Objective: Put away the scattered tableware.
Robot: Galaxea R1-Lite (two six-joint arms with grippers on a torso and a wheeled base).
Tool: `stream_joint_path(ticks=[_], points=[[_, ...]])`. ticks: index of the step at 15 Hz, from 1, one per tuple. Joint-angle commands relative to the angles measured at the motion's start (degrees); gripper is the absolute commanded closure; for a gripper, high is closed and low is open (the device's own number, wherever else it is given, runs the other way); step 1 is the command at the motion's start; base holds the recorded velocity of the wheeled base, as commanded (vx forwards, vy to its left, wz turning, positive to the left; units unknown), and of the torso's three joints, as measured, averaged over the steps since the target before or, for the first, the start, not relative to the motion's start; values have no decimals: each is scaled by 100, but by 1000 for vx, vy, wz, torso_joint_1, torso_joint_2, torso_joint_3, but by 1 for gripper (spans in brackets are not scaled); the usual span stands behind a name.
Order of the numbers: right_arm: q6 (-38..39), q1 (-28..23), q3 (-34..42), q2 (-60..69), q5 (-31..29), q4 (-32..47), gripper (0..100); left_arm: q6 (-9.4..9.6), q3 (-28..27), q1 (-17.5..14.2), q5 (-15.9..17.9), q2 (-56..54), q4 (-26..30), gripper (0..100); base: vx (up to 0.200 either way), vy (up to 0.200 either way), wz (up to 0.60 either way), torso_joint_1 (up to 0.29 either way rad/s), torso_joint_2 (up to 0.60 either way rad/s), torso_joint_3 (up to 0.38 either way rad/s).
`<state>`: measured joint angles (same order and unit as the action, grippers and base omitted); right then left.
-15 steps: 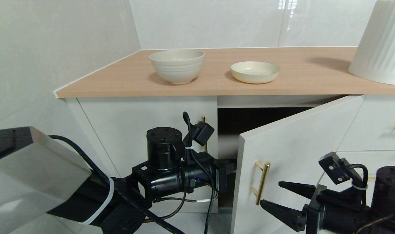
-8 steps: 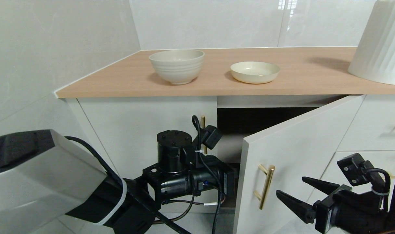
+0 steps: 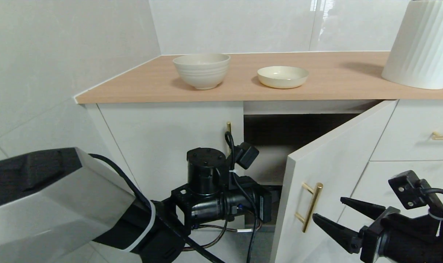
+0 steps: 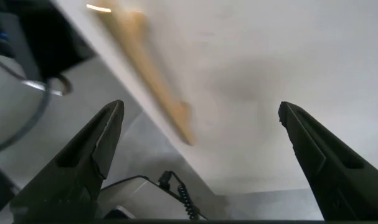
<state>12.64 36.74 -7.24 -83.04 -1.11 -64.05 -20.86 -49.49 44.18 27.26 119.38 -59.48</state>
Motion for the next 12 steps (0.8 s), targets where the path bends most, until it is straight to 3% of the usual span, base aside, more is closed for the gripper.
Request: stream_joint_path(ticks=[1,4,9,12], points=[[1,0,-23,289,32,112,0,-6,-403,47,-10,287,85,100,0,0,0,0,0,0],[1,0,-322,957,76,912,0,-6,-597,117,-19,366,305,100,0,0,0,0,0,0],[1,0,-1517,2635,445,4067,0,-6,-807,179,-72,296,595,100,0,0,0,0,0,0],[1,-9,-1790,2943,436,4498,0,-6,-895,293,-107,173,771,100,0,0,0,0,0,0]])
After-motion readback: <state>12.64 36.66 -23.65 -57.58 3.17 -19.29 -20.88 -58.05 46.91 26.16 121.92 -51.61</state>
